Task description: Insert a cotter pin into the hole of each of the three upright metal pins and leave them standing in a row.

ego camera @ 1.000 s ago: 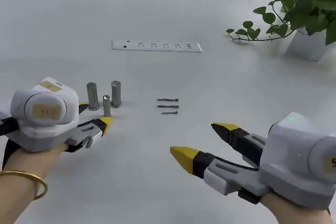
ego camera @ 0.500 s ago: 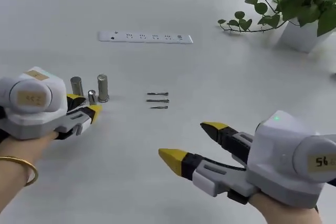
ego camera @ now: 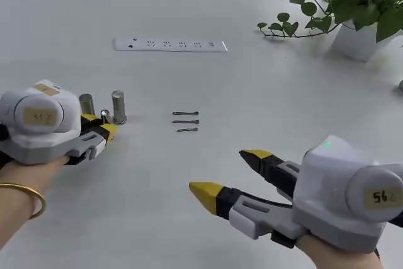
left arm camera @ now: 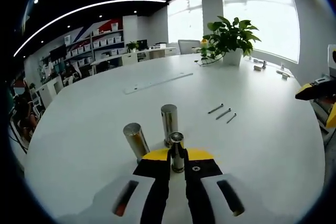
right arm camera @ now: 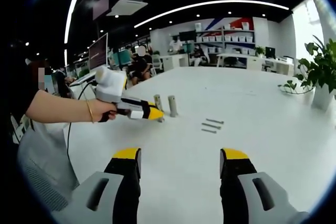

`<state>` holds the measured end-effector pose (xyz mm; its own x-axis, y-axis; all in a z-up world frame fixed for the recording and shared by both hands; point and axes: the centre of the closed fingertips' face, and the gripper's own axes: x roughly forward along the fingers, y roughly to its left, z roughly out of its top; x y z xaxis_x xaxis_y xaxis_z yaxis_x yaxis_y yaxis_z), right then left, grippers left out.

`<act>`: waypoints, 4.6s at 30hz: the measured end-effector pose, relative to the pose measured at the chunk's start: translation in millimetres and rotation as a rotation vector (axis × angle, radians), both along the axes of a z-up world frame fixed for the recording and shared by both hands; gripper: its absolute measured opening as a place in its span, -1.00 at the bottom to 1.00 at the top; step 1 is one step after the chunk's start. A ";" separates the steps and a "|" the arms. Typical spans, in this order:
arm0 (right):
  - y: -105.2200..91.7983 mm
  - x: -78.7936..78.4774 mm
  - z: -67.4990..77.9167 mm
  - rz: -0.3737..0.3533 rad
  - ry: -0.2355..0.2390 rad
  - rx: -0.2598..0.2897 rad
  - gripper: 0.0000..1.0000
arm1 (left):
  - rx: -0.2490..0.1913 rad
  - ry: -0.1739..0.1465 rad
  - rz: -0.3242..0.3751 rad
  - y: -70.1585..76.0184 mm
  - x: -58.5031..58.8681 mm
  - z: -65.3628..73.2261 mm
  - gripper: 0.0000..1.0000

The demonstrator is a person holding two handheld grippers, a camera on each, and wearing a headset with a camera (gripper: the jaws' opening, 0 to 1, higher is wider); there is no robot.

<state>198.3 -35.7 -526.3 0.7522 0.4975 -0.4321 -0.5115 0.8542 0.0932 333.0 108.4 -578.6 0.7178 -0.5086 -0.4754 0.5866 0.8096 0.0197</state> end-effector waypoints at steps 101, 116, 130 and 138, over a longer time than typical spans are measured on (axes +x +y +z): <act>-1.5 6.4 9.0 0.093 0.035 -0.044 -0.02 | 0.008 0.039 -0.032 -3.3 -67.3 -1.3 -0.48; -5.9 25.6 8.6 0.160 0.055 -0.137 -0.06 | -0.008 0.048 -0.024 -2.8 -72.4 1.4 -0.24; -15.4 54.8 -5.8 0.277 0.110 -0.277 -0.24 | -0.084 0.063 -0.002 1.0 -80.9 15.2 0.12; -13.4 70.9 -12.6 0.351 0.141 -0.338 -0.35 | -0.089 0.076 0.009 7.4 -87.3 19.3 0.37</act>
